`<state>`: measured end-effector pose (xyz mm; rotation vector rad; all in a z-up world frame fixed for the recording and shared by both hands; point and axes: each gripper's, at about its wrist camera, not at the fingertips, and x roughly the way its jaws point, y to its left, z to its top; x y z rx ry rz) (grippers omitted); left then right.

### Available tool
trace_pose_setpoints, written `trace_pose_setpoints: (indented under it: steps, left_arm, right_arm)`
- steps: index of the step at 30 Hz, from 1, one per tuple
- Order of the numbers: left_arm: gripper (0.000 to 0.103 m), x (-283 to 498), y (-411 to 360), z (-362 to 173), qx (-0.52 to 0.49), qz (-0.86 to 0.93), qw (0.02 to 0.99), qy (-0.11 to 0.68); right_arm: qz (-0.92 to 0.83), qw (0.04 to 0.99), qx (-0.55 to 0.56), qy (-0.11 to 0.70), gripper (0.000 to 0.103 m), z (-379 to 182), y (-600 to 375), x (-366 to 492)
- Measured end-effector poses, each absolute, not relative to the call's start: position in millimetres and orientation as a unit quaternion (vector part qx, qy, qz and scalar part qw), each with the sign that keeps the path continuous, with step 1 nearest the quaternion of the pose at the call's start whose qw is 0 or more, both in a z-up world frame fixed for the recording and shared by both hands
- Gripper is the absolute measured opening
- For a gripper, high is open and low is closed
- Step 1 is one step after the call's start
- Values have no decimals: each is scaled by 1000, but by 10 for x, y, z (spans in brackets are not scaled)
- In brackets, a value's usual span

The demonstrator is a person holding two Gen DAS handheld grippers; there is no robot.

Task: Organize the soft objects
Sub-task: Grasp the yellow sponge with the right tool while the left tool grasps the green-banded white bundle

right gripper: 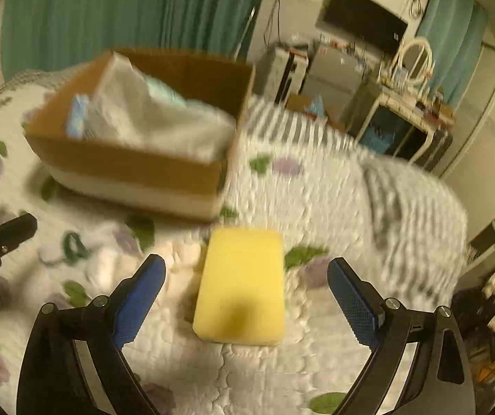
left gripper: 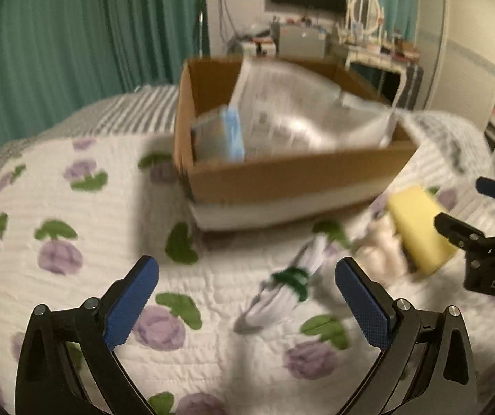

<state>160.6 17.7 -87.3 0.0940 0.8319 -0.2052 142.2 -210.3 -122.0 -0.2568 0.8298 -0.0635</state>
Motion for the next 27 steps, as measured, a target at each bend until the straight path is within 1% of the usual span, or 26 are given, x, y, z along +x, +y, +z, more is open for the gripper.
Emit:
trace_pose_setpoints:
  steps: [5,8,11,12,14,16,20,21,22,23,25,26,27]
  left_arm:
    - [102,1669,112,-1132,60,-91,896,430]
    - [102,1638,73,-1191,62,-96,894,433]
    - [102,1607,15,-1236,76,-99,893,432]
    - [102,1596,-7,-1256,82,-99,892,433]
    - [102,1591,-33,-1284,89,-102,889,438]
    - [93,1603,-59,-1325,95,-103,886,443]
    - [84,1668,-71,-1411,96,-107,879,455]
    - [79,1686,-71,-1424,96,-108,878,457]
    - [73,1704,-73,-1446,95,-110,876,460]
    - [68,1735,-79,-1459,94,-112,874,463]
    - [48,1752,-71,-1494,90,-119,870,470]
    - [44,1747,-80,-1496,89,-120,870,470]
    - [36,1733,-77,-1487,88,-122,870,469]
  right_arm:
    - [-38,891,-135,431,94,-1556,-2144,1498]
    - [-45,885,-138,443,90,-1641,-2163,1528]
    - [-42,882,-128,451,79,-1693,-2196,1529]
    - [-40,880,-125,456,70,-1719,-2206,1531]
    - [-40,880,-124,458,70,-1731,-2206,1525]
    - [-39,883,-121,452,68,-1710,-2212,1506]
    - [-41,893,-114,432,68,-1615,-2213,1416]
    - [-40,896,-112,429,68,-1590,-2217,1401]
    - [-39,898,-110,424,68,-1561,-2221,1380]
    - [-38,899,-108,423,68,-1550,-2222,1370]
    - [-36,899,-108,422,67,-1528,-2205,1349]
    - [-36,900,-109,421,67,-1519,-2198,1339]
    - [-36,900,-110,421,67,-1517,-2190,1323]
